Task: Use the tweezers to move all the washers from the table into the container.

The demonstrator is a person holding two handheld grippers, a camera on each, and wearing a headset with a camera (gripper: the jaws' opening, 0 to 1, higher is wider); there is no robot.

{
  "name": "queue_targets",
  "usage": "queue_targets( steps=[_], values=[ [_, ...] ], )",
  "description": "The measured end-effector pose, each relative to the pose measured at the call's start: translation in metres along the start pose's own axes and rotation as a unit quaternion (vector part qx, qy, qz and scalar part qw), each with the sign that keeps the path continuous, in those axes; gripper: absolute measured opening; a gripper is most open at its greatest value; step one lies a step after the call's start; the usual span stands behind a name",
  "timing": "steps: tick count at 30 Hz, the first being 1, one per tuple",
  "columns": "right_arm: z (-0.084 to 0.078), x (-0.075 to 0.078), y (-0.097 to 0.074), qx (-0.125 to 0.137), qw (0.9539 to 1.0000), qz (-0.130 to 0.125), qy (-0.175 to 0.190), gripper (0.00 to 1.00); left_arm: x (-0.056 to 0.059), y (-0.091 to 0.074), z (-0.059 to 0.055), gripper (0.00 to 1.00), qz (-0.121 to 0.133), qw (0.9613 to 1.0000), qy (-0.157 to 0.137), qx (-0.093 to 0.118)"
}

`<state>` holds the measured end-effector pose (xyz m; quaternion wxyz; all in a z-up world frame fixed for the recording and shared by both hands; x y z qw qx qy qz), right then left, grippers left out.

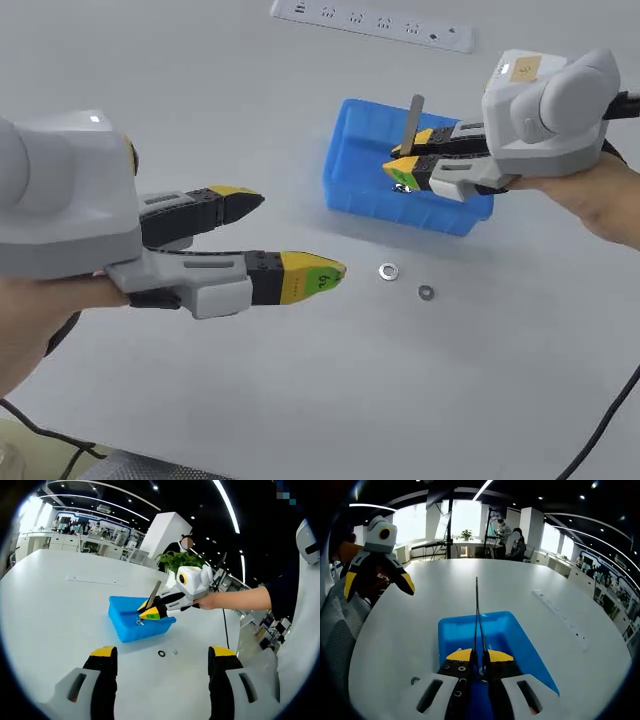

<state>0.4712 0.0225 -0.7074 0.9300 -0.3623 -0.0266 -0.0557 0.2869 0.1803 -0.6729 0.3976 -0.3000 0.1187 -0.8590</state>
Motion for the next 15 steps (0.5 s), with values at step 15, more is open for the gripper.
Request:
queue_targets(
  steps=[15],
  values=[
    [-0.0002,-0.0023,0.0002,-0.005,1.0,0.0,0.002,0.1,0.0047,0.0018,0.0028,0.8,0.005,1.0,0.0,0.006]
  ],
)
Point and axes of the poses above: the centre of the closed fingertips' face, and the gripper's own axes: y roughly forward along the fingers, x roughly to its right, z roughly out of its top, the point moved 9 cm from there along -y, roughly backward along the fingers, and after that the axes turned 7 degrees about -x, right-handed, at the moved point
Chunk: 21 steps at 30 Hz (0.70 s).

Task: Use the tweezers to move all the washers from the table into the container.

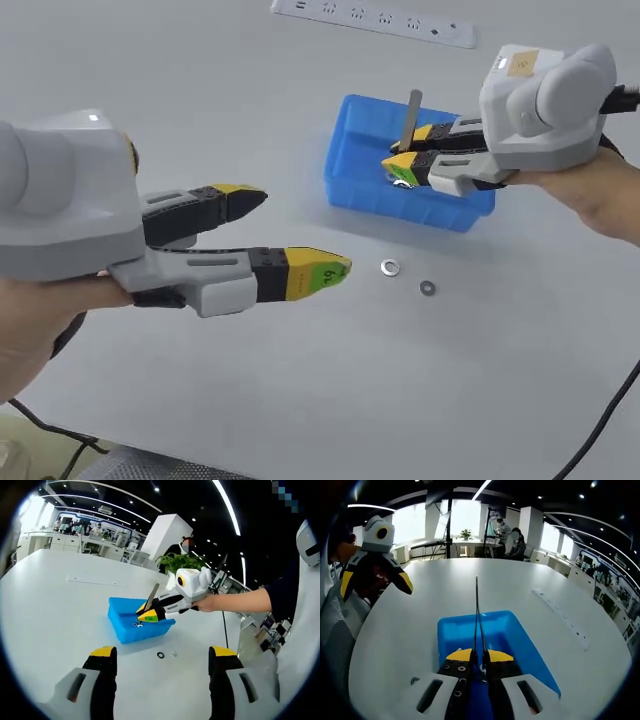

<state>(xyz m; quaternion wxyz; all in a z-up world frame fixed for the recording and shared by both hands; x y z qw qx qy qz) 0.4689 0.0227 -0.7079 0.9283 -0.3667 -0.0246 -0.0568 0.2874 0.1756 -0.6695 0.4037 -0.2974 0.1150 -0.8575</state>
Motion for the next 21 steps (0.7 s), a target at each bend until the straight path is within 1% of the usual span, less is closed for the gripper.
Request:
queue_targets(
  steps=[1,2,3,4,5,6,7,8,9,10,11,12,13,14,16,18,20,21],
  values=[
    [0.0,0.0,-0.001,-0.001,1.0,-0.001,0.0,0.1,0.001,0.0,0.002,0.81,0.003,1.0,0.005,-0.002],
    [0.0,0.0,-0.002,0.0,1.0,0.0,0.001,0.1,0.003,0.001,0.009,0.8,-0.003,0.9999,0.012,0.007],
    [0.001,0.0,-0.004,0.002,1.0,0.0,0.002,0.1,0.004,0.003,0.015,0.8,-0.01,0.9997,0.011,0.022],
    [0.001,0.0,-0.005,0.005,1.0,0.0,0.003,0.1,0.003,0.007,0.025,0.8,-0.02,0.999,0.014,0.038],
    [0.001,0.0,-0.006,0.004,1.0,0.0,0.003,0.1,0.002,0.01,0.031,0.8,-0.022,0.9987,0.02,0.041],
    [0.001,0.0,-0.006,0.003,1.0,0.001,0.002,0.1,-0.001,0.014,0.041,0.79,-0.022,0.9981,0.042,0.04],
    [0.001,0.0,-0.007,0.003,1.0,0.001,0.001,0.1,-0.005,0.016,0.049,0.76,-0.009,0.9972,0.065,0.037],
    [0.002,0.0,-0.008,0.003,1.0,0.002,0.0,0.1,-0.008,0.019,0.061,0.66,0.005,0.9938,0.104,0.04],
    [0.002,-0.001,-0.009,0.003,1.0,0.003,0.0,0.1,-0.009,0.021,0.071,0.58,0.007,0.9903,0.131,0.045],
    [0.003,-0.001,-0.011,0.005,1.0,0.004,-0.001,0.1,-0.01,0.024,0.079,0.52,0.003,0.9883,0.142,0.055],
    [0.004,-0.001,-0.012,0.008,1.0,0.005,-0.002,0.1,-0.01,0.027,0.086,0.51,-0.002,0.9884,0.139,0.062],
    [0.005,-0.001,-0.012,0.009,0.9999,0.006,-0.001,0.1,-0.012,0.03,0.091,0.54,-0.008,0.9901,0.126,0.061],
    [0.006,-0.001,-0.013,0.01,0.9999,0.006,-0.001,0.1,-0.019,0.037,0.098,0.57,-0.017,0.9909,0.119,0.061],
    [0.007,-0.001,-0.013,0.011,0.9999,0.006,-0.003,0.1,-0.02,0.042,0.102,0.59,-0.021,0.9905,0.124,0.055],
    [0.007,-0.001,-0.014,0.012,0.9999,0.007,-0.002,0.1,-0.02,0.051,0.106,0.56,-0.027,0.9877,0.149,0.041],
    [0.008,-0.001,-0.014,0.014,0.9999,0.009,-0.004,0.1,-0.018,0.058,0.109,0.51,-0.042,0.9849,0.163,0.04],
    [0.009,-0.002,-0.015,0.013,0.9998,0.011,-0.007,0.1,-0.017,0.069,0.108,0.48,-0.053,0.9825,0.178,0.013],
    [0.009,-0.003,-0.015,0.014,0.9998,0.013,-0.009,0.1,-0.017,0.074,0.107,0.46,-0.057,0.9798,0.192,0.001]
  ],
)
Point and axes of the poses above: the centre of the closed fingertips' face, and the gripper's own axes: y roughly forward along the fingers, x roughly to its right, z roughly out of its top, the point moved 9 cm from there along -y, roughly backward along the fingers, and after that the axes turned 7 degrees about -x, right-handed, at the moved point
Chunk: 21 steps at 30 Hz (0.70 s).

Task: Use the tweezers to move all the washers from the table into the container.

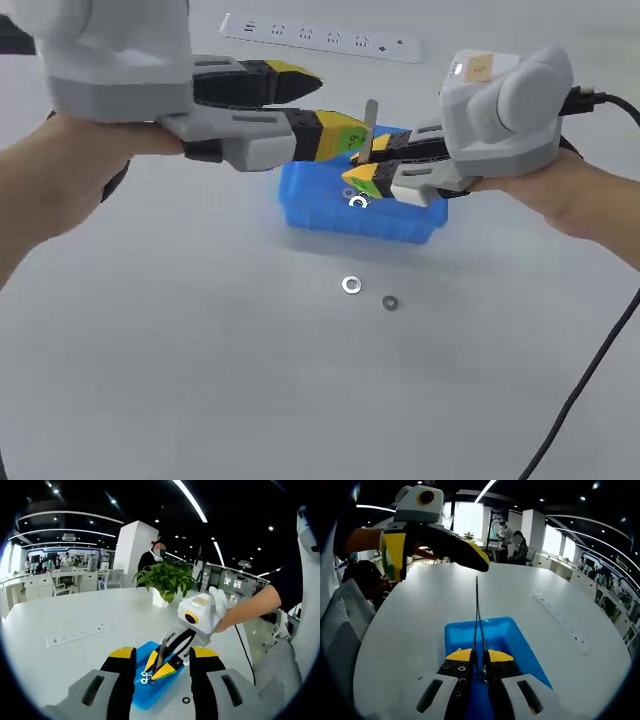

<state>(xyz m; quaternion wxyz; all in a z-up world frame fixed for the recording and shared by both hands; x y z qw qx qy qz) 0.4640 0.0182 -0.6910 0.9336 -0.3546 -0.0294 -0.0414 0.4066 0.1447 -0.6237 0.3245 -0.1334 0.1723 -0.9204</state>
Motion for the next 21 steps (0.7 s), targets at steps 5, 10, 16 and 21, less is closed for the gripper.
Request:
queue_targets(
  steps=[5,10,16,21],
  values=[
    [0.001,-0.003,0.0,0.001,1.0,0.007,-0.003,0.1,-0.001,0.018,0.001,0.31,-0.003,0.9996,0.024,-0.015],
    [0.004,-0.003,-0.002,0.004,0.9999,0.012,-0.008,0.1,-0.012,0.028,0.001,0.3,-0.018,0.9991,0.03,-0.026],
    [0.007,-0.002,-0.002,0.009,0.9997,0.018,-0.014,0.1,-0.013,0.027,0.004,0.16,-0.029,0.9983,0.044,-0.022],
    [0.006,0.0,-0.001,0.011,0.9997,0.021,-0.011,0.1,-0.01,0.027,0.003,0.14,-0.045,0.997,0.054,-0.031]
  ],
)
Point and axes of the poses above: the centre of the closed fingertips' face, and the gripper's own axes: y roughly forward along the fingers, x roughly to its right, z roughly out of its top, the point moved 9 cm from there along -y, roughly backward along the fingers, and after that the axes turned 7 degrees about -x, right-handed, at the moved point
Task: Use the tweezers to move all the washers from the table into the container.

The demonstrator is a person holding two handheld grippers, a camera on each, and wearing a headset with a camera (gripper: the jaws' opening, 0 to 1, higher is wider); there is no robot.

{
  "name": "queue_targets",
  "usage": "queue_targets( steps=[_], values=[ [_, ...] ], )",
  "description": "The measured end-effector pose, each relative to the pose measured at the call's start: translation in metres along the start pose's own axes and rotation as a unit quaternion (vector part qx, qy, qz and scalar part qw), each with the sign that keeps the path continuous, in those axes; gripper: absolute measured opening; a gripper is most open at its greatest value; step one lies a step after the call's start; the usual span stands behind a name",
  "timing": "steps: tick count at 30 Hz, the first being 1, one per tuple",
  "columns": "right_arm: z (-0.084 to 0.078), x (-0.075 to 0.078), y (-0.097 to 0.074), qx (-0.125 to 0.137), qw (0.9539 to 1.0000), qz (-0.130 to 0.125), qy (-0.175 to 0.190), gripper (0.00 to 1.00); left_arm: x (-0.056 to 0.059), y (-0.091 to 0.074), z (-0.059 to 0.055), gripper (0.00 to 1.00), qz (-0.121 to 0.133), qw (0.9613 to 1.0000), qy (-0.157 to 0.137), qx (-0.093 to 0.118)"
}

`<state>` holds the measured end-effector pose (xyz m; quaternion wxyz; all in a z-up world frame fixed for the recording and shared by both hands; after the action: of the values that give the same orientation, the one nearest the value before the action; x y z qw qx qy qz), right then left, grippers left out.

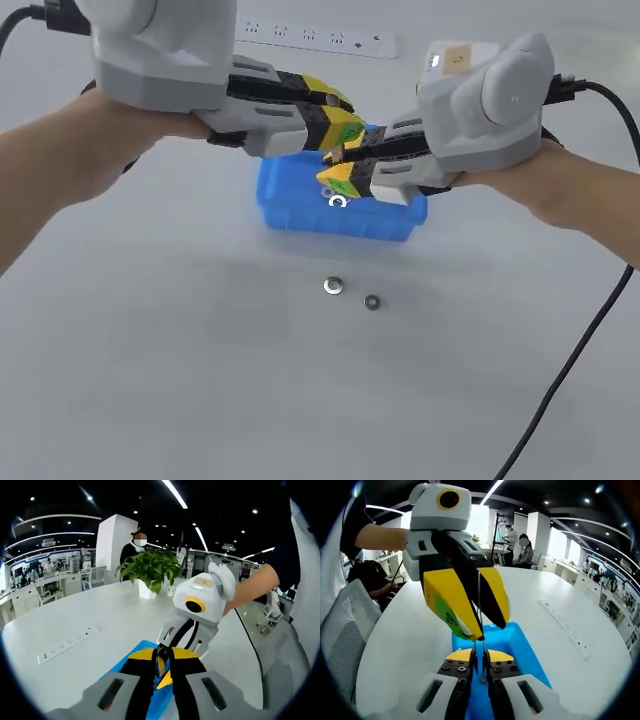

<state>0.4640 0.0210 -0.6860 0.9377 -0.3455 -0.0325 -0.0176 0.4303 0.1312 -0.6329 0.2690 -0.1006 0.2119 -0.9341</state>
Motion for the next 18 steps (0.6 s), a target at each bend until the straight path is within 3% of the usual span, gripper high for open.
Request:
queue_targets(
  steps=[2,8,18],
  values=[
    [-0.0003,-0.0005,0.0007,-0.001,1.0,0.003,-0.002,0.1,-0.0006,0.0006,-0.0021,0.12,0.001,0.9999,0.01,-0.009],
    [-0.0015,-0.0028,0.0025,-0.001,0.9999,0.013,-0.007,0.1,-0.0011,0.002,-0.0036,0.09,-0.016,0.9997,0.014,-0.009],
    [0.0001,-0.0024,0.0043,0.003,0.9999,0.013,-0.008,0.11,-0.0011,0.0037,-0.0009,0.08,-0.008,0.9984,0.053,-0.018]
  ],
)
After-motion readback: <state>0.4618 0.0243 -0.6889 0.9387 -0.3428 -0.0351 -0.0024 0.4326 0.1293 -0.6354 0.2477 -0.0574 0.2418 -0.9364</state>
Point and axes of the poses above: the centre of the closed fingertips' face, and the gripper's own axes: y roughly forward along the fingers, x roughly to its right, z roughly out of its top, the point moved 9 cm from there along -y, roughly backward along the fingers, and after that the axes turned 7 degrees about -x, right-handed, at the moved point
